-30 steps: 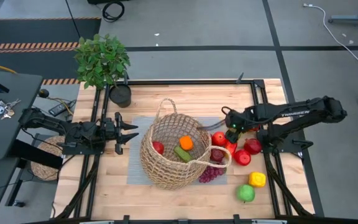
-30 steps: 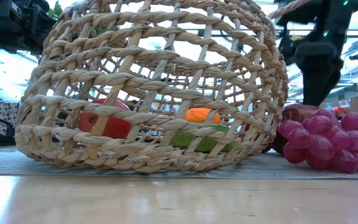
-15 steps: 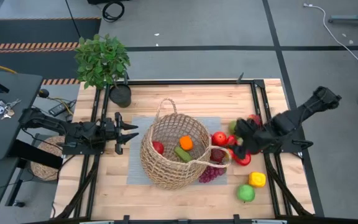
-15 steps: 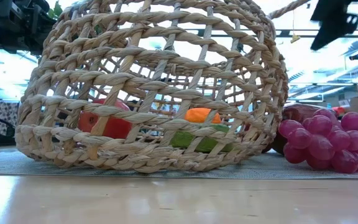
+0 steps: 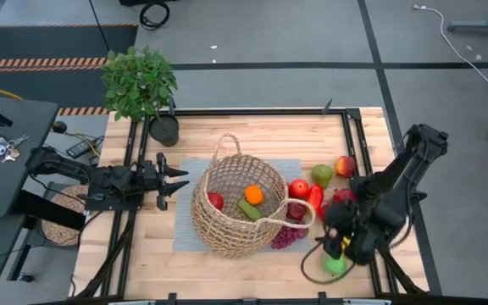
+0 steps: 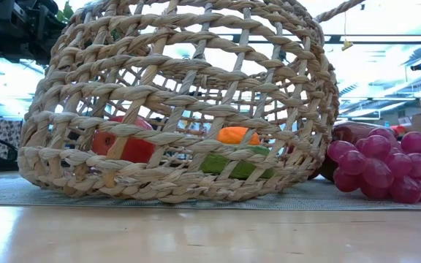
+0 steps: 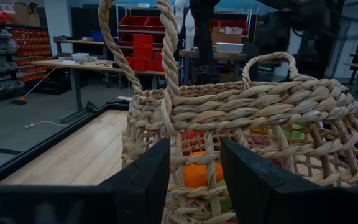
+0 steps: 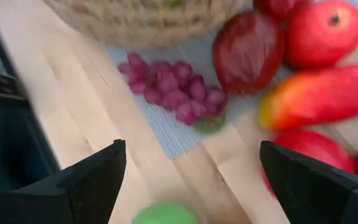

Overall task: Build produce basket
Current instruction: Put the bell pepper into the basket

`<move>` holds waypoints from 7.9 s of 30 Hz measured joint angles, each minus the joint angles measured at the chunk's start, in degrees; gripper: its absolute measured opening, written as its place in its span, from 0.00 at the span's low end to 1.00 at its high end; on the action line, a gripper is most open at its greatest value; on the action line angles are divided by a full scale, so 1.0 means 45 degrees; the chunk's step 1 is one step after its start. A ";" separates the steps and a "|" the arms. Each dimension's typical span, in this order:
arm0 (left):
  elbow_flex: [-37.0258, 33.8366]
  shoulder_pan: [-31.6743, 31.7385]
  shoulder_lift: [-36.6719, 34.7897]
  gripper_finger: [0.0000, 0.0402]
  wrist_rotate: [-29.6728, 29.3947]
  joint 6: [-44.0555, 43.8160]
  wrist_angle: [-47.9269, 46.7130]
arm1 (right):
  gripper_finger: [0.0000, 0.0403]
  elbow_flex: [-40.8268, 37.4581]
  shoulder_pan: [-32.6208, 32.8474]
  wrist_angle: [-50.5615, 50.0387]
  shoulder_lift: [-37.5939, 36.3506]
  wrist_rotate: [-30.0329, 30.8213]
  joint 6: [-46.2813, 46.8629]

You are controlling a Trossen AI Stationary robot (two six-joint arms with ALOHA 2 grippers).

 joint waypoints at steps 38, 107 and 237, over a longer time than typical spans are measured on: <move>0.0000 -0.0003 -0.0003 0.37 -0.0003 0.0000 -0.0003 | 0.87 0.0469 0.2100 0.1570 0.5561 -0.3495 0.3267; 0.0000 -0.0004 -0.0002 0.37 0.0000 0.0000 0.0000 | 0.87 -0.3951 0.1342 0.0993 0.0761 -0.7415 0.6914; 0.0000 0.0000 -0.0003 0.38 -0.0003 0.0000 0.0000 | 0.86 -0.4602 0.0317 0.2356 0.0538 -0.7712 0.8783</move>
